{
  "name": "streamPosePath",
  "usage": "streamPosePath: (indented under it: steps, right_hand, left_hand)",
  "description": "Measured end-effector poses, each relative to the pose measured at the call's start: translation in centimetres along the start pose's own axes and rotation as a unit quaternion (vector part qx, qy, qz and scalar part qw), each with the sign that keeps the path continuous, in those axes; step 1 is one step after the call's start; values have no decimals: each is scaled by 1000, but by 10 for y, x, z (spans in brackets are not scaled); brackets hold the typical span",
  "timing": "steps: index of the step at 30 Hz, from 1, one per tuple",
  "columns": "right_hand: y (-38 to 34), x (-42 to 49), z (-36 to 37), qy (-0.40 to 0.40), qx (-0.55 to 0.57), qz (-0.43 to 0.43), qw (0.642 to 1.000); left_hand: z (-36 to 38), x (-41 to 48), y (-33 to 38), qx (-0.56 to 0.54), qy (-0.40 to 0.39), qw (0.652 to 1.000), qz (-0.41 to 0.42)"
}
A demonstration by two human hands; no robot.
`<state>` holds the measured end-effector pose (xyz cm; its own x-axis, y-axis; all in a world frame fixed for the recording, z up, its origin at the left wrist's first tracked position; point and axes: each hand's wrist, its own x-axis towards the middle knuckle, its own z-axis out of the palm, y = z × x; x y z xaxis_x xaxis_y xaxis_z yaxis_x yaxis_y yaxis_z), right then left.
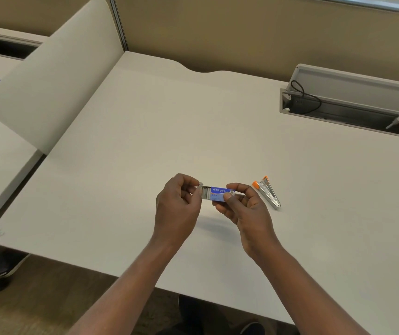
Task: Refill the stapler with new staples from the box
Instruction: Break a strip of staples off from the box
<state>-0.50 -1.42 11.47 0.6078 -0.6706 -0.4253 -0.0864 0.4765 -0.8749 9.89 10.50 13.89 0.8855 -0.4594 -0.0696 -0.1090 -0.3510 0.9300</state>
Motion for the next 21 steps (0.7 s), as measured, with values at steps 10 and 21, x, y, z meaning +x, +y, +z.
streamPosePath:
  steps: [10, 21]
  right_hand:
    - [1, 0, 0, -3, 6, 0, 1000]
    - [3, -1, 0, -11, 10, 4, 1000]
  left_hand:
    - [0, 0, -4, 69, -8, 990, 123]
    - [-1, 0, -7, 82, -10, 987, 136]
